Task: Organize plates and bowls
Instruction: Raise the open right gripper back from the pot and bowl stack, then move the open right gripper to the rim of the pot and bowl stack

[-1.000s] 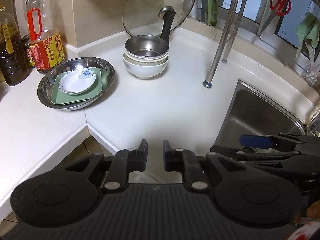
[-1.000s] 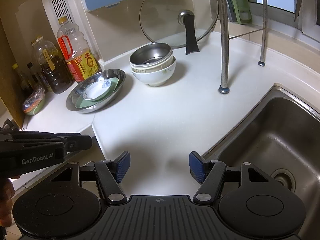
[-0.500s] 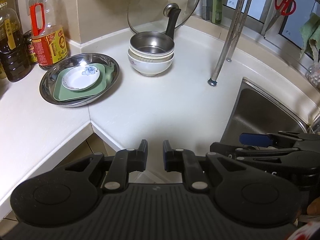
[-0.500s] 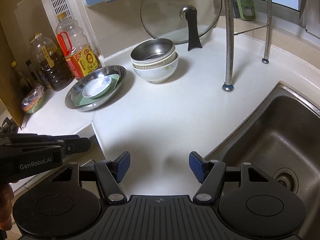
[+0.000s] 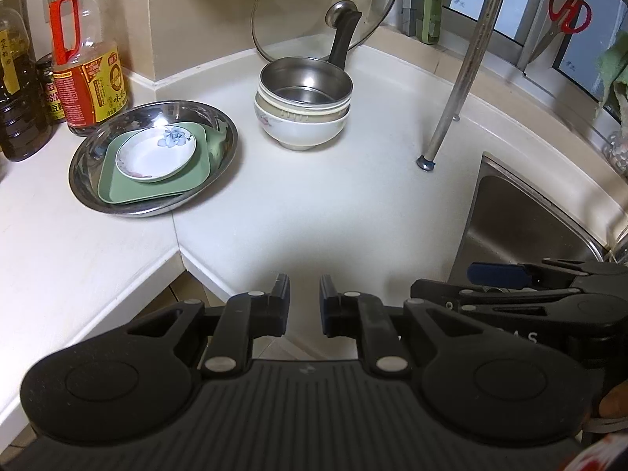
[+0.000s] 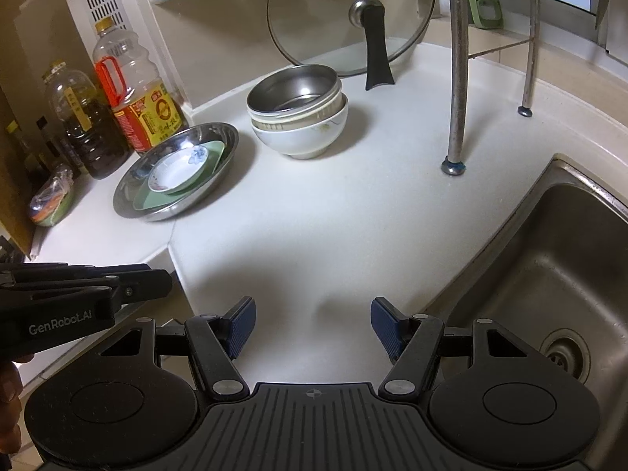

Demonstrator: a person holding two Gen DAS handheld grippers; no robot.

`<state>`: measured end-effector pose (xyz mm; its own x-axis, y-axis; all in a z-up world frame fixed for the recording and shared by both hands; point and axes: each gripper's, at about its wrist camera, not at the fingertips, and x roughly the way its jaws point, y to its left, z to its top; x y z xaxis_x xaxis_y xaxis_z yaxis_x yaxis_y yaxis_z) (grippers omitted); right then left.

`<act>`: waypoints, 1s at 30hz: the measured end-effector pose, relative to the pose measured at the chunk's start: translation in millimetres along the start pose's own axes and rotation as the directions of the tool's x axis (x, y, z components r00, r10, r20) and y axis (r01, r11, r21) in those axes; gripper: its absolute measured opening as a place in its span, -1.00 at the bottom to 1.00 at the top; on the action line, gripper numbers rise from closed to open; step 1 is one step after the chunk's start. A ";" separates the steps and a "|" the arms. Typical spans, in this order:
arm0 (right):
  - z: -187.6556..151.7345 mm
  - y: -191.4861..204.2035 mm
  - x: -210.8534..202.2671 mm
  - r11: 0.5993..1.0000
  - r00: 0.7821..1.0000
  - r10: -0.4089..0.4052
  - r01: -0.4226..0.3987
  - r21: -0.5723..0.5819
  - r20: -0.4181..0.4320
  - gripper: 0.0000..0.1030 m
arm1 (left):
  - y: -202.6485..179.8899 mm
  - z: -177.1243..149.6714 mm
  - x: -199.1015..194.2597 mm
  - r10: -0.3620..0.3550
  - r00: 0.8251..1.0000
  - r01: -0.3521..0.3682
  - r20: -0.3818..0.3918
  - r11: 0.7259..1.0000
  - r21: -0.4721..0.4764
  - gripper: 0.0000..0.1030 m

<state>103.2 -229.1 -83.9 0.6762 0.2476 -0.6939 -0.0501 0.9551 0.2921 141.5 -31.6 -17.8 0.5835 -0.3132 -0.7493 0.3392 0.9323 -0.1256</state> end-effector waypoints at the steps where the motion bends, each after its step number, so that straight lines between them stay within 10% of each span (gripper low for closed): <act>1: 2.1 -0.2 2.8 1.000 1.000 -0.001 0.001 0.002 -0.003 0.26 | 1.6 2.2 2.2 -0.003 1.000 0.003 -0.002 1.000 0.000 -0.74; 30: 140.9 -8.5 73.3 0.995 0.982 -0.089 0.081 0.053 0.167 0.26 | 42.9 148.4 89.2 -0.071 0.989 0.068 0.128 0.997 0.021 -0.55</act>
<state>256.7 -242.0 -44.6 0.7909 0.1311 -0.5977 0.0443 0.9620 0.2695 317.6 -46.4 6.5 0.6479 -0.3988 -0.6490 0.3939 0.9046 -0.1627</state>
